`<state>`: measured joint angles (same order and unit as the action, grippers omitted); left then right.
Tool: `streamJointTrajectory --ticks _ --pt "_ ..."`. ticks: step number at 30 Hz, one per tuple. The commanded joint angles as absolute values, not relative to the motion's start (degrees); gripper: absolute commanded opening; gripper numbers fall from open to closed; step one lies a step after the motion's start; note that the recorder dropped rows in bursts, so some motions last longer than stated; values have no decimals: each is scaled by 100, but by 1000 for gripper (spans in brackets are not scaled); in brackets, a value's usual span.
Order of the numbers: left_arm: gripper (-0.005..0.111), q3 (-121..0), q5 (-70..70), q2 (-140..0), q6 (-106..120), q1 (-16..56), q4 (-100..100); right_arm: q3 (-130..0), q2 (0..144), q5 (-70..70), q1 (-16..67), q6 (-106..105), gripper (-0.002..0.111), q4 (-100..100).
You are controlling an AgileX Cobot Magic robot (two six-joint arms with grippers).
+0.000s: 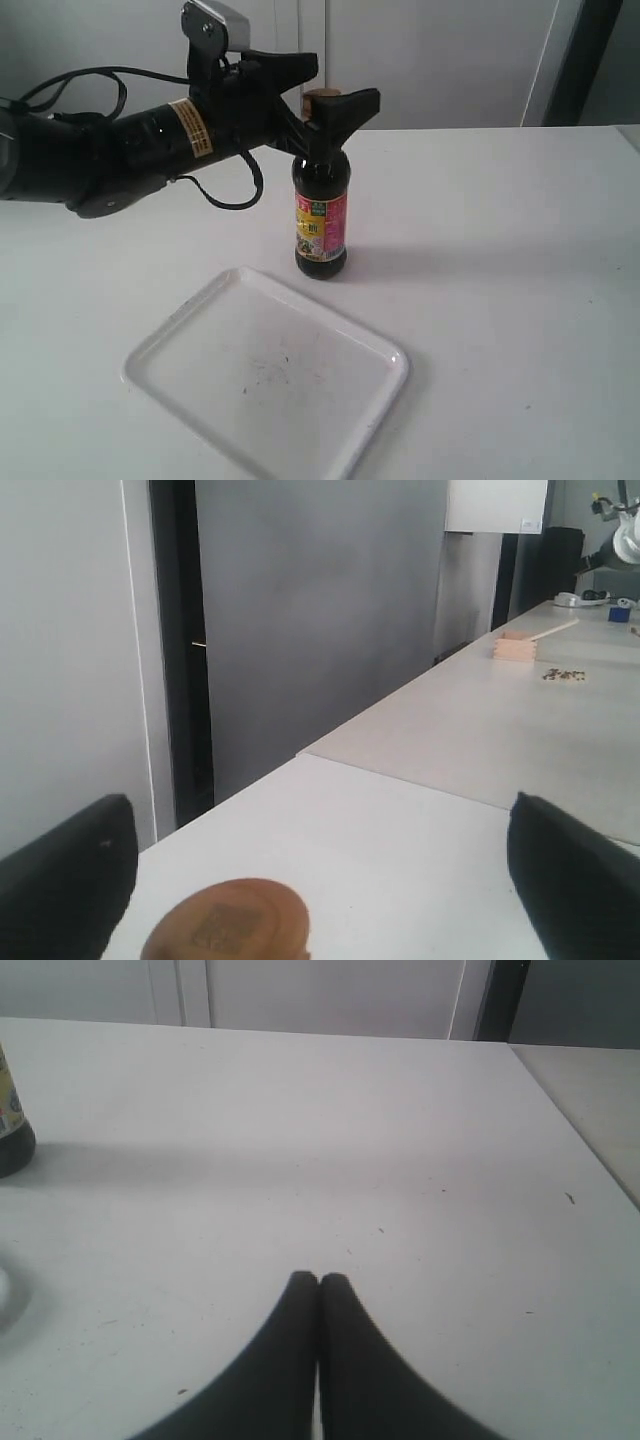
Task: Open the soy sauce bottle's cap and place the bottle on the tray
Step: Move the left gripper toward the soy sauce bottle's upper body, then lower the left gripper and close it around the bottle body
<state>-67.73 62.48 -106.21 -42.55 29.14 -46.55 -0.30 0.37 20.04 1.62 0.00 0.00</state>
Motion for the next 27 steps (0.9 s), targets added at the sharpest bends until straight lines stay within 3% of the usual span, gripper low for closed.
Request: streamJointTrajectory --ticks 1,5,27 --pt "102 -6920 6013 -10533 -4219 2928 -4587 0 0 2003 114 0 0 -43" --pt "102 -7002 5569 -10585 -4400 2928 -4587 0 0 2003 114 0 0 -43" --pt "102 -7004 5886 -11530 -4518 2928 -4647 0 0 2003 114 0 0 -43"
